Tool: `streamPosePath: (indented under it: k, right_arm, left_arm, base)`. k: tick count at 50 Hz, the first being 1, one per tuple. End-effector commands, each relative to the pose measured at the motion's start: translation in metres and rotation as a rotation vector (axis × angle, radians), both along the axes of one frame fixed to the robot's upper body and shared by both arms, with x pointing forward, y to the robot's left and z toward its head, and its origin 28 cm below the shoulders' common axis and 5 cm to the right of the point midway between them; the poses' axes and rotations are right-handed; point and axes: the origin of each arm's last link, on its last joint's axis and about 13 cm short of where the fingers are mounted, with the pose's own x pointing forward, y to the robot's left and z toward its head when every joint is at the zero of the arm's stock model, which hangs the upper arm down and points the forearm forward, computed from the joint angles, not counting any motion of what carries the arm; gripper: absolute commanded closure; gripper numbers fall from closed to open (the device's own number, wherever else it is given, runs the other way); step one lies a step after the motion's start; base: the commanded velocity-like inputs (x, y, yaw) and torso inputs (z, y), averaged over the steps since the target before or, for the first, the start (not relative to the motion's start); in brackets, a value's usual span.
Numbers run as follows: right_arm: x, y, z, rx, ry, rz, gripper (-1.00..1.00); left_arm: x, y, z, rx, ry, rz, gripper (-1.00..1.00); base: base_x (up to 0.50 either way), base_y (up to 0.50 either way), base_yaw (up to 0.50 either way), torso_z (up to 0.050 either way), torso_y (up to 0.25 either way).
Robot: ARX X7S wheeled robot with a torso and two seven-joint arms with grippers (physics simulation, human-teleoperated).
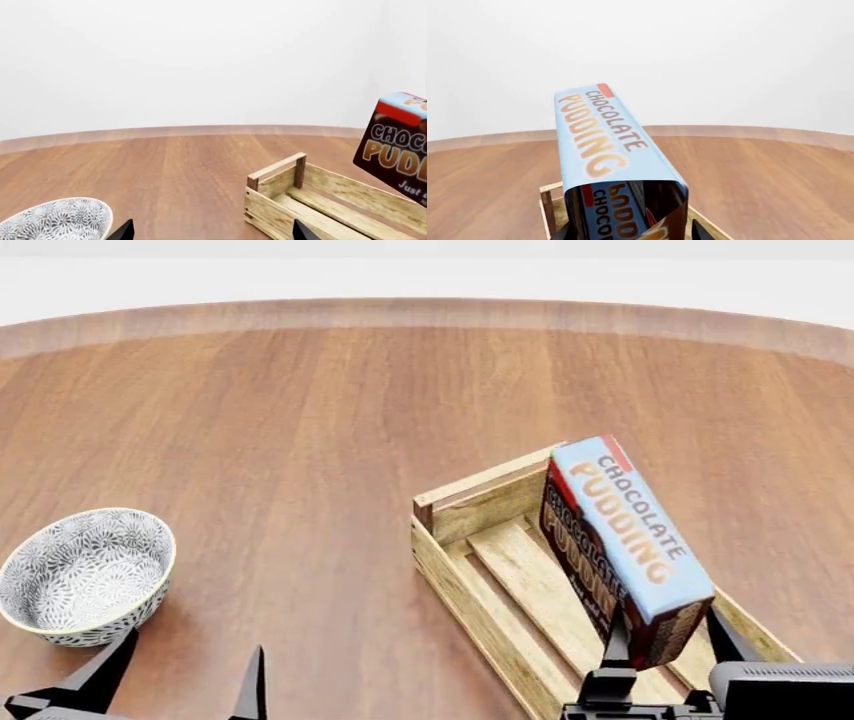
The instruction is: Pick up the chocolate pudding and put it in the tray.
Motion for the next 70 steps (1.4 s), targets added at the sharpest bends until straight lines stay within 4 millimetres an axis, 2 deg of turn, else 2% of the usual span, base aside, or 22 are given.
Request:
streamPosePath:
  k: [1, 47, 65, 66, 70]
  right_arm:
    - [0.003, -0.005, -0.008, -0.074, 0.017, -0.034, 1.00]
    - [0.000, -0.005, -0.032, -0.062, 0.062, -0.036, 1.00]
    - [0.001, -0.004, -0.032, -0.062, 0.063, -0.044, 1.00]
    - [0.001, -0.004, -0.033, -0.059, 0.070, -0.041, -1.00]
    - [0.000, -0.004, -0.033, -0.048, 0.068, -0.045, -1.00]
  left_arm:
    - [0.000, -0.001, 0.000, 0.001, 0.002, -0.003, -1.00]
    - [0.001, -0.003, -0.002, 0.000, 0.007, -0.011, -1.00]
    - [0.002, -0.003, -0.001, 0.002, 0.005, -0.012, -1.00]
    - [0.002, -0.003, -0.001, 0.002, 0.004, -0.011, -1.00]
    - [0.002, -0.002, -0.001, 0.003, 0.004, -0.011, -1.00]
  base:
    - [0.00, 0.00, 0.00, 0.000, 0.000]
    - [0.00, 0.00, 0.00, 0.000, 0.000]
    - [0.00, 0.00, 0.00, 0.000, 0.000]
    - [0.00, 0.00, 0.00, 0.000, 0.000]
    - [0.00, 0.00, 0.00, 0.000, 0.000]
